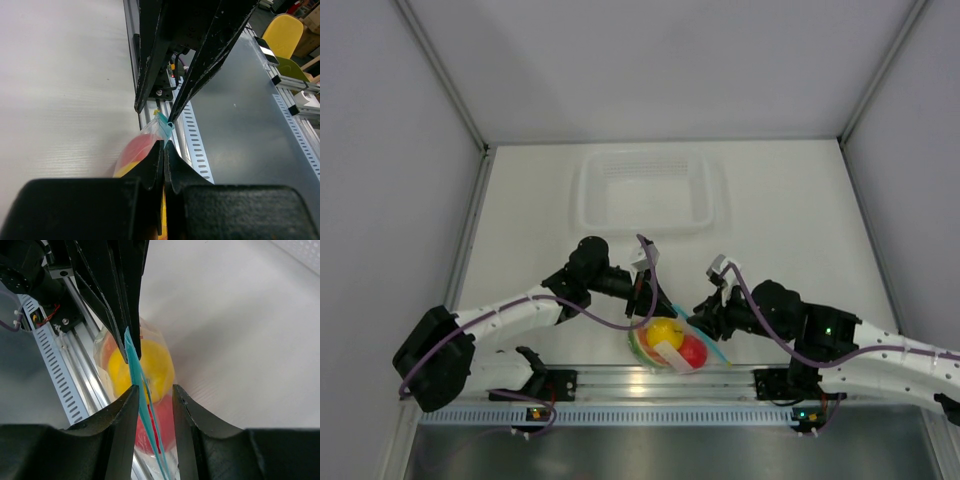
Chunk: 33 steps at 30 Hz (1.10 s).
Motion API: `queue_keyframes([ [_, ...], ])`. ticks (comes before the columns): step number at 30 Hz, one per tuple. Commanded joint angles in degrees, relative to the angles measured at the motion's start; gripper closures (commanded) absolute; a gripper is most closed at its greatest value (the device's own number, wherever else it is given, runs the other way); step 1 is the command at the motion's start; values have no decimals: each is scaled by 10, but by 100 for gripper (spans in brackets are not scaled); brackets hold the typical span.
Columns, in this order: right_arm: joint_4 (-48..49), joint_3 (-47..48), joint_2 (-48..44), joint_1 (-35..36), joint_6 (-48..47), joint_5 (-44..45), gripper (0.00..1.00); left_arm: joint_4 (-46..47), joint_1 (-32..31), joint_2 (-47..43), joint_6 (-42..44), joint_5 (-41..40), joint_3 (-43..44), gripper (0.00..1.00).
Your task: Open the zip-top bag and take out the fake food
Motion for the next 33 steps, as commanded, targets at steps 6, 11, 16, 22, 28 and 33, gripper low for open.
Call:
queue_keyframes([
  [6,27,-6,5,-2,-10,14,68,31,-2,-23,5,32,18,100],
  [11,44,-16,8,-2,-12,-13,68,31,-2,-35,2,31,19,100],
  [16,71,-32,10,-2,-18,-85,68,31,-2,-42,-8,0,23,100],
  [22,84,-53,11,-2,-7,-88,71,31,-2,-58,-13,-18,28,100],
  [28,80,-60,10,-2,2,-61,77,31,-1,-72,-13,-26,29,100],
  [33,63,-55,-4,-3,4,-29,82,31,0,-67,-9,-36,24,100],
])
